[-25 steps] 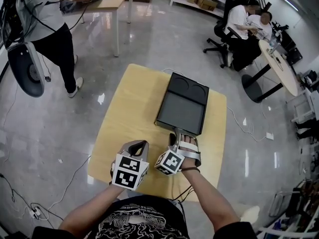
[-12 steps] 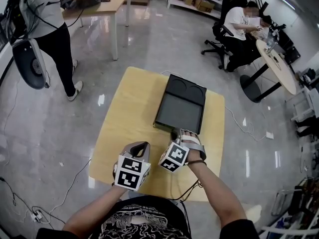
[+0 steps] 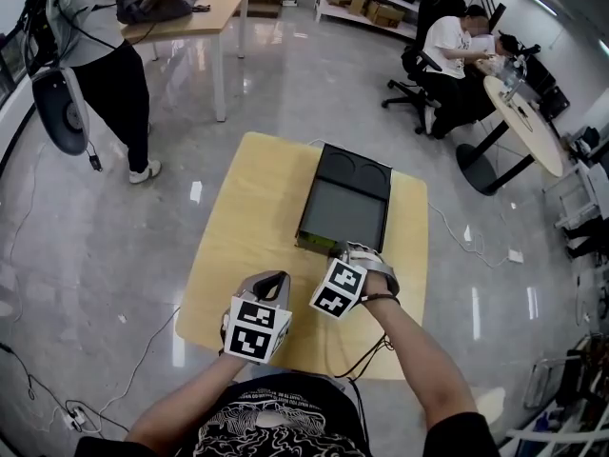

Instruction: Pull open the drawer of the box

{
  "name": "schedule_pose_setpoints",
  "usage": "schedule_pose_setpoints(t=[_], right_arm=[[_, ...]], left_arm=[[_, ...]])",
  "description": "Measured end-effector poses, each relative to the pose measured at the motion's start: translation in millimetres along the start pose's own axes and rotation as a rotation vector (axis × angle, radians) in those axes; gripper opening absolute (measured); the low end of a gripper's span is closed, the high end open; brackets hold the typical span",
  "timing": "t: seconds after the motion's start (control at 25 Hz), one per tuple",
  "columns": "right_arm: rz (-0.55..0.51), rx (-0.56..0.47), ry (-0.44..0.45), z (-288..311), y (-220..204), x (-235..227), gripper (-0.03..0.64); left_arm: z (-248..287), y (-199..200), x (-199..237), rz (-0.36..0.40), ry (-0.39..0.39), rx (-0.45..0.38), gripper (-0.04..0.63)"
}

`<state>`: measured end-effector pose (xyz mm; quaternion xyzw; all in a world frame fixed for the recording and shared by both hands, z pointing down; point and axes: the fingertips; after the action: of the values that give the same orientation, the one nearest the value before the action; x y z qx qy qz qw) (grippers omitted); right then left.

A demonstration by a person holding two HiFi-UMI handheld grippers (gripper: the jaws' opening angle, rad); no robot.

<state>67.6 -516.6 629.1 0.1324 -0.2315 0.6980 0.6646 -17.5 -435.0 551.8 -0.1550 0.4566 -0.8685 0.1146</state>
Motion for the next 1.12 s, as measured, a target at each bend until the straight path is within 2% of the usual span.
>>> schedule_pose_setpoints(t=[0.44,0.6,0.8,1.12], right_arm=[[0.02,0.021,0.027,-19.5,16.9,27.3,0.037],[0.025,0.02,0.032,-36.8,29.8,23.6,0.037],[0.026,0.02,0.035,-32.7,22.7,43.1,0.037],[0.029,0.025,0.049,-55.4,9.4,48.7,0.035]], left_arm=[[-39.2,-9.7,7.1,0.007,-0.011,-0.013,0.015],[-60.4,3.5,16.4,0.006,-0.01,-0.01,0.015],[-61.2,-14.0,11.7,0.011,-0.02,-0.011,0.015],[-69.7,-1.7,-13.9,0.026,-0.036,-0.011,0.015]])
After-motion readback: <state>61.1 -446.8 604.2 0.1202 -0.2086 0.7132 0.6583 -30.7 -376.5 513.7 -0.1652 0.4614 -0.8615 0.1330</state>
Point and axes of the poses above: the fingertips, and each gripper's own axes: z forward along the fingers, x to its left, y out of its top, and after that the axes turned 2 degrees about y, right-handed
